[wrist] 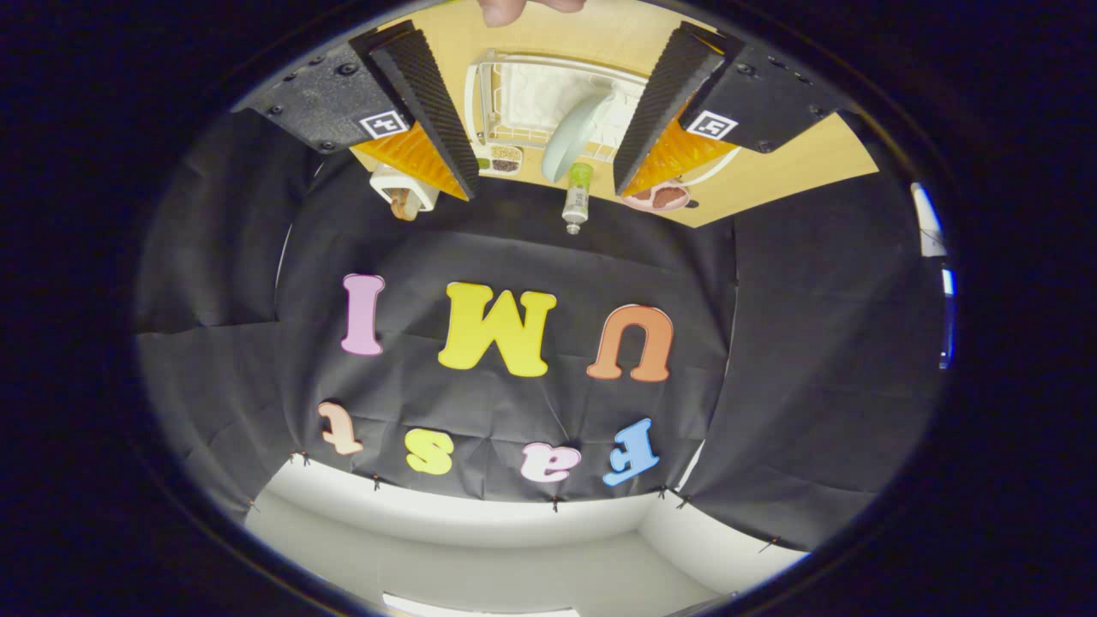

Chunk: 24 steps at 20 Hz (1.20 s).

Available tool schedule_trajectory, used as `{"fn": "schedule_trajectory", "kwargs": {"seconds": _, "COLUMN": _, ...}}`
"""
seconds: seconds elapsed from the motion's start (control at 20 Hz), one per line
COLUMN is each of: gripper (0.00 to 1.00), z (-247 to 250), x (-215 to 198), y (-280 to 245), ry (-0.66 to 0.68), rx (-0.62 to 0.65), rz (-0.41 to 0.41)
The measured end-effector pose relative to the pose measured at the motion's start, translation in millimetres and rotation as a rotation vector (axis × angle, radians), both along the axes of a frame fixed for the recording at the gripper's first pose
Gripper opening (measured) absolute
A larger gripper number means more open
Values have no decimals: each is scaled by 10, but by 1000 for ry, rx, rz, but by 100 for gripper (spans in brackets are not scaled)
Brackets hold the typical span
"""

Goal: Take the plate from the dish rack, then take the spoon from the basket and place it into the plate.

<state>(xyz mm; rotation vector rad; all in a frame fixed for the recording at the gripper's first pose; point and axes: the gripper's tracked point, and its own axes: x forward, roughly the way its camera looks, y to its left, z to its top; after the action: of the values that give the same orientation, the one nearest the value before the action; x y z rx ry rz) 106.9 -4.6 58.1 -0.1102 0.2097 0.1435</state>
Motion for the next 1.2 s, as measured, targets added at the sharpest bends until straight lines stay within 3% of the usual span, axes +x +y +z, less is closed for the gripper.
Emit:
{"fn": "schedule_trajectory", "kwargs": {"seconds": 0.35, "gripper": 100, "z": -148, "x": 736, "y": 175, "ry": 202, "rx": -11, "rz": 34}}
{"fn": "schedule_trajectory", "kwargs": {"seconds": 0.5, "gripper": 100, "z": -503, "x": 1047, "y": 390, "ry": 393, "rx": 6, "rz": 74}}
{"fn": "schedule_trajectory", "kwargs": {"seconds": 0.7, "gripper": 100, "z": -940, "x": 1391, "y": 356, "ry": 560, "rx": -10, "rz": 16}}
{"fn": "schedule_trajectory", "kwargs": {"seconds": 1.1, "gripper": 100, "z": -1602, "x": 1612, "y": 453, "ry": 810, "rx": 46, "rz": -42}}
{"fn": "schedule_trajectory", "kwargs": {"seconds": 1.2, "gripper": 93, "z": -1706, "x": 1632, "y": 509, "ry": 847, "rx": 59, "rz": -55}}
